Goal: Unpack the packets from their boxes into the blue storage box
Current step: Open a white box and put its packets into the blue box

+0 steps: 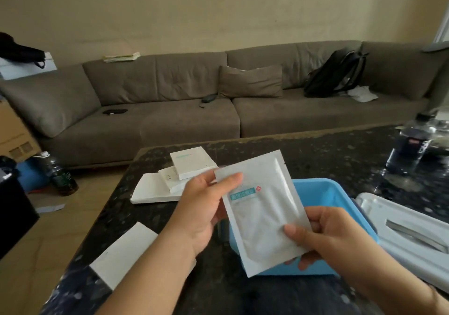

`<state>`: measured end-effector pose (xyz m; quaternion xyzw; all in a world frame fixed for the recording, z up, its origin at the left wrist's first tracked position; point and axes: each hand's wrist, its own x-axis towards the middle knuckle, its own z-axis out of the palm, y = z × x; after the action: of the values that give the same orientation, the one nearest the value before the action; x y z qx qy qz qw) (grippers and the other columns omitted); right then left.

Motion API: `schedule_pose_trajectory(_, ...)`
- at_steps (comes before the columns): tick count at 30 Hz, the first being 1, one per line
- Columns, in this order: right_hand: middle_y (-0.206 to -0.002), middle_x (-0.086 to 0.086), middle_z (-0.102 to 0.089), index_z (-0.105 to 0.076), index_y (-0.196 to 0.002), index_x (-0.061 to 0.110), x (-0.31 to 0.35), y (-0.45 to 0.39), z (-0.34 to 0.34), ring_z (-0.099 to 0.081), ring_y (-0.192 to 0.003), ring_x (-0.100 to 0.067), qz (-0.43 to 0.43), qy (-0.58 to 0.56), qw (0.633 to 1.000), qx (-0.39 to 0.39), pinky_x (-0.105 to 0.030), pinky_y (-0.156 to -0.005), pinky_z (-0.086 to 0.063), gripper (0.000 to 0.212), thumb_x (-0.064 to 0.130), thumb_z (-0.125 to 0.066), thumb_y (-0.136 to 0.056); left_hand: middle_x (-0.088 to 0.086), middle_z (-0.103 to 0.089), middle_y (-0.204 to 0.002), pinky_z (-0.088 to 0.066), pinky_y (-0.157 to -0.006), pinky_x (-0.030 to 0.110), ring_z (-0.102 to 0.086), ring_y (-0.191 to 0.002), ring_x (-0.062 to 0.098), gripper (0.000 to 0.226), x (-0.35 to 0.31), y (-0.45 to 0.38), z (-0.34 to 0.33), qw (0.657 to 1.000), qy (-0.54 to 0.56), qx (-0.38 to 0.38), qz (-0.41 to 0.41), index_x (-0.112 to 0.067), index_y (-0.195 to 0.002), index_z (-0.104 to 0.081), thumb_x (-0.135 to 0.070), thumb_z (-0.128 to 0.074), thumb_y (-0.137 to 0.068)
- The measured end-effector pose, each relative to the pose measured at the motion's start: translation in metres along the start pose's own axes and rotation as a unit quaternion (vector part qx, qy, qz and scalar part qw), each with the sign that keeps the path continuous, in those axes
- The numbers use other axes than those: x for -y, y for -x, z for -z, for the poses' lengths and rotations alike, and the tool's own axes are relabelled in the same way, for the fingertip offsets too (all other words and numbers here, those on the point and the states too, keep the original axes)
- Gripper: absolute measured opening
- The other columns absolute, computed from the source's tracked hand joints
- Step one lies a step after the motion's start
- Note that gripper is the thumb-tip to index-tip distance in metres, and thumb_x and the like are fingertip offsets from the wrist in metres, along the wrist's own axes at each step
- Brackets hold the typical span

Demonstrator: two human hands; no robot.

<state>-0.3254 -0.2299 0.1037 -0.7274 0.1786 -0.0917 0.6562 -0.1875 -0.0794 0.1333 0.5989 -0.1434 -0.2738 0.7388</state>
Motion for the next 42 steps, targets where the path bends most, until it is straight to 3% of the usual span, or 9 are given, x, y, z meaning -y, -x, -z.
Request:
schedule_pose_trajectory(4,-0.09,-0.014,-0.075,-0.07,-0.1,0.007,-0.003,-0.017,0.013,-0.073,-0.074,-0.022,0.029,-0.14,0.984,-0.104,-0.028,-0.057,-0.056,0.024,0.02,-0.068,-0.079,0.002,-0.075,-0.097,-0.06,-0.07,0.035,-0.074,-0.09,0.017,0.027,-0.002,-0.015,0.0,0.997,-0.025,-0.049,-0.048,-0.023,-0.106,-0.067,-0.014,-0.076,-0.082)
schedule_pose_trajectory(7,-0.102,-0.006,-0.076,-0.064,-0.116,0.018,0.002,-0.029,0.017,-0.074,-0.088,-0.024,0.019,-0.205,0.976,-0.068,-0.031,-0.061,-0.058,0.036,0.017,-0.068,-0.08,0.001,-0.074,-0.098,-0.061,-0.069,0.034,-0.074,-0.09,0.017,0.03,0.007,-0.021,-0.014,0.996,0.018,-0.072,-0.043,-0.024,-0.109,-0.064,-0.011,-0.075,-0.084)
schedule_pose_trajectory(15,-0.094,-0.007,-0.077,-0.065,-0.116,0.015,0.0,-0.068,0.063,-0.074,-0.088,-0.026,-0.05,0.039,0.997,-0.034,-0.048,-0.08,-0.059,0.033,0.001,-0.067,-0.087,-0.005,-0.07,-0.098,-0.059,-0.071,0.022,-0.069,-0.09,0.006,0.051,0.006,-0.064,-0.012,0.949,-0.289,-0.011,-0.129,-0.04,-0.132,-0.048,-0.02,-0.07,-0.09)
schedule_pose_trajectory(20,-0.102,-0.006,-0.075,-0.064,-0.117,0.017,-0.007,-0.083,0.079,-0.073,-0.093,-0.027,-0.152,0.116,0.981,0.02,-0.051,-0.083,-0.058,0.025,0.01,-0.064,-0.092,-0.007,-0.073,-0.086,-0.056,-0.069,0.023,-0.071,-0.079,0.01,0.022,0.004,-0.086,-0.014,0.855,-0.499,0.099,-0.099,-0.032,-0.102,-0.069,-0.016,-0.073,-0.087)
schedule_pose_trajectory(24,-0.096,-0.008,-0.064,-0.053,-0.101,0.016,-0.019,-0.092,0.068,-0.07,-0.081,-0.025,-0.168,0.293,0.941,0.006,-0.041,-0.063,-0.062,0.018,0.009,-0.064,-0.089,-0.007,-0.069,-0.088,-0.058,-0.073,0.028,-0.068,-0.077,0.01,0.014,0.017,-0.094,-0.02,0.766,-0.621,0.135,-0.093,-0.031,-0.095,-0.067,-0.019,-0.07,-0.088)
schedule_pose_trajectory(29,-0.112,-0.008,-0.061,-0.047,-0.118,0.012,-0.026,-0.094,0.049,-0.067,-0.097,-0.024,-0.187,0.492,0.847,0.078,-0.034,-0.079,-0.059,0.037,0.02,-0.066,-0.087,0.002,-0.062,-0.107,-0.039,-0.078,0.032,-0.062,-0.099,0.028,0.027,0.036,-0.095,-0.036,0.507,-0.83,0.164,-0.165,-0.025,-0.109,-0.062,-0.008,-0.059,-0.089)
schedule_pose_trajectory(31,-0.118,-0.006,-0.061,-0.046,-0.125,0.011,-0.031,-0.096,0.045,-0.063,-0.104,-0.022,-0.19,0.541,0.813,0.098,-0.027,-0.08,-0.053,0.045,0.025,-0.067,-0.088,0.004,-0.063,-0.108,-0.033,-0.079,0.034,-0.061,-0.1,0.029,0.032,0.042,-0.096,-0.043,0.441,-0.861,0.178,-0.177,-0.021,-0.11,-0.061,-0.001,-0.056,-0.086)
schedule_pose_trajectory(39,-0.123,-0.004,-0.06,-0.025,-0.142,0.012,-0.042,-0.103,0.035,-0.06,-0.106,-0.021,-0.208,0.556,0.788,0.162,-0.031,-0.087,-0.048,0.078,0.038,-0.071,-0.084,0.004,-0.062,-0.108,-0.045,-0.08,0.038,-0.055,-0.085,0.026,0.022,0.058,-0.094,-0.046,0.438,-0.849,0.269,-0.119,-0.021,-0.106,-0.065,-0.011,-0.064,-0.087)
schedule_pose_trajectory(42,-0.121,-0.01,-0.06,-0.03,-0.138,0.008,-0.044,-0.099,0.037,-0.061,-0.108,-0.026,-0.13,0.634,0.749,0.141,-0.031,-0.082,-0.046,0.06,0.025,-0.061,-0.09,0.004,-0.062,-0.111,-0.046,-0.081,0.038,-0.052,-0.084,0.025,0.024,0.061,-0.095,-0.045,0.43,-0.849,0.298,-0.074,-0.021,-0.11,-0.067,-0.014,-0.068,-0.087)
